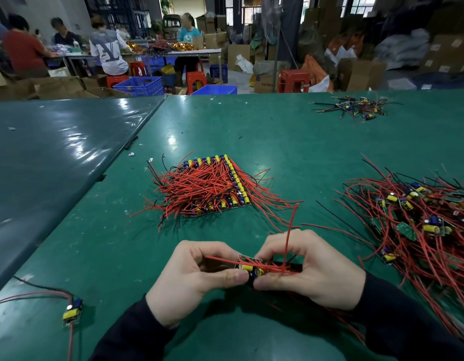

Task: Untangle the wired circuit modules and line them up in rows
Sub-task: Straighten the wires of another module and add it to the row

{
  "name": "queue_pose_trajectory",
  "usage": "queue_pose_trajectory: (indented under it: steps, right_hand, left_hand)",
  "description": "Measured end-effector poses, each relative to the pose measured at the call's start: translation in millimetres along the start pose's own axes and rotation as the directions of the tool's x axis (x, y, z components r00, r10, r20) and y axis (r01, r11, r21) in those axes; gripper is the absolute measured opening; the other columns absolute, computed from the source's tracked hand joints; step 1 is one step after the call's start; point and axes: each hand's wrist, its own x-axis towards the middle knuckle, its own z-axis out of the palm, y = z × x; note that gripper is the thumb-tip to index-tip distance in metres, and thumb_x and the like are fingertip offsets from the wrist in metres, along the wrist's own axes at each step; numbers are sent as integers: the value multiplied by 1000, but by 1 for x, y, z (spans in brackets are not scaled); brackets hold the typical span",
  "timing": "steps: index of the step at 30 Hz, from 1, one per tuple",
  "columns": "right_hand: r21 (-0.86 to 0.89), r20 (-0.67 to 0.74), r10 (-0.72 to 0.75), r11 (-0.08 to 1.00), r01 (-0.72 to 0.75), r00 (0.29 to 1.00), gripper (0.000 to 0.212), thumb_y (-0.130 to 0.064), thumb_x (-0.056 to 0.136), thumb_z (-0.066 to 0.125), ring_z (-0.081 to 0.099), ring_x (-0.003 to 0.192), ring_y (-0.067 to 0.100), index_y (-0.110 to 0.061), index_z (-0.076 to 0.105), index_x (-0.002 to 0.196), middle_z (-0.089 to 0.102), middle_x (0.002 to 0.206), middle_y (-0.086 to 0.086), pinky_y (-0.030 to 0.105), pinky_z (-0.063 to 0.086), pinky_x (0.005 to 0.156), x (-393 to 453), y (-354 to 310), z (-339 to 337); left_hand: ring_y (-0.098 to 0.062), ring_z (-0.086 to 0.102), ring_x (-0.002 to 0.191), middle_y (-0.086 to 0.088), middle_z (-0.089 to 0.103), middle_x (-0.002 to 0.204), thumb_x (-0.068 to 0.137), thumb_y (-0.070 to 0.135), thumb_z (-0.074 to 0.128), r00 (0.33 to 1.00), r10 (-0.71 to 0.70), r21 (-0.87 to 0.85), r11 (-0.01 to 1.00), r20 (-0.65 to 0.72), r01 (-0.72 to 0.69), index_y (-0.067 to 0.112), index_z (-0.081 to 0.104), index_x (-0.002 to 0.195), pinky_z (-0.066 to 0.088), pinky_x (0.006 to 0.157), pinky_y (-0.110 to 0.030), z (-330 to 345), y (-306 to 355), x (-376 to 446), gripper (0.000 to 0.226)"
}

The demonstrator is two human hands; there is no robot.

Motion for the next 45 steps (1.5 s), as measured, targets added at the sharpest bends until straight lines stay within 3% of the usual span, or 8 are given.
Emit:
queue_pose_trajectory:
  steps: [10,16,21,25,31,36,39,45]
  right_hand:
    - [107,49,45,993,-50,998,9,-25,75,79,56,70,1,-23,73,81,67,74,-8,19,43,71,-1,2,-5]
    - [-576,-61,62,813,-86,996,28,-54,81,63,59,88,8,-30,69,94,67,86,-12,32,37,87,-2,14,-13]
    - [-647,-243,187,700,-303,952,49,-58,81,56,50,115,10,-33,56,124,59,116,-14,30,26,99,-3,22,-21]
    - [-420,-400,41,880,-223,915,65,-31,73,75,48,122,12,-22,49,132,52,130,-4,30,31,107,-1,14,-26]
    - [396,-802,219,891,221,556,27,4,83,47,65,83,15,-10,64,98,68,91,3,21,50,80,-1,5,-53]
    - [864,-282,576,501,-59,767,22,-5,86,45,59,48,12,-4,66,85,67,63,7,18,51,49,2,0,-45]
    - [800,66,517,484,-355,853,22,-14,74,55,66,55,17,-4,71,85,72,80,13,21,52,49,4,0,-22]
    - [760,402,266,437,-481,876,23,-11,84,64,68,74,20,-9,70,106,70,101,10,23,55,63,3,-4,13]
  left_hand:
    - [-9,62,65,-6,71,71,55,1,85,1000,-13,-52,999,15,14,10,76,71,50,61,-17,-3,0,0,21]
    - [-15,66,57,-13,71,68,56,4,71,896,-104,-282,959,-431,-24,5,74,64,53,53,-17,-16,-6,10,8]
    - [-11,69,62,-7,72,71,66,4,64,805,-232,-523,845,-546,-112,1,66,84,55,57,-16,-28,-3,12,18]
    - [-12,70,62,-4,71,71,78,-1,59,819,-297,-636,764,-491,-104,4,65,82,55,56,-16,-27,-2,13,9]
    - [-14,72,72,-4,72,76,80,1,55,844,-167,-611,761,-510,-218,9,68,92,55,60,-16,-30,5,11,19]
    - [-22,71,67,-9,69,72,58,17,78,952,-137,-551,834,-272,-38,17,77,76,55,51,-22,-19,10,5,18]
    - [-29,71,72,-13,71,74,33,31,95,990,-96,-438,898,-107,40,18,74,74,55,52,-28,-10,5,1,48]
    - [-10,62,53,-11,71,67,59,8,86,997,64,-146,987,-52,-71,11,75,72,47,51,-16,1,4,-1,17]
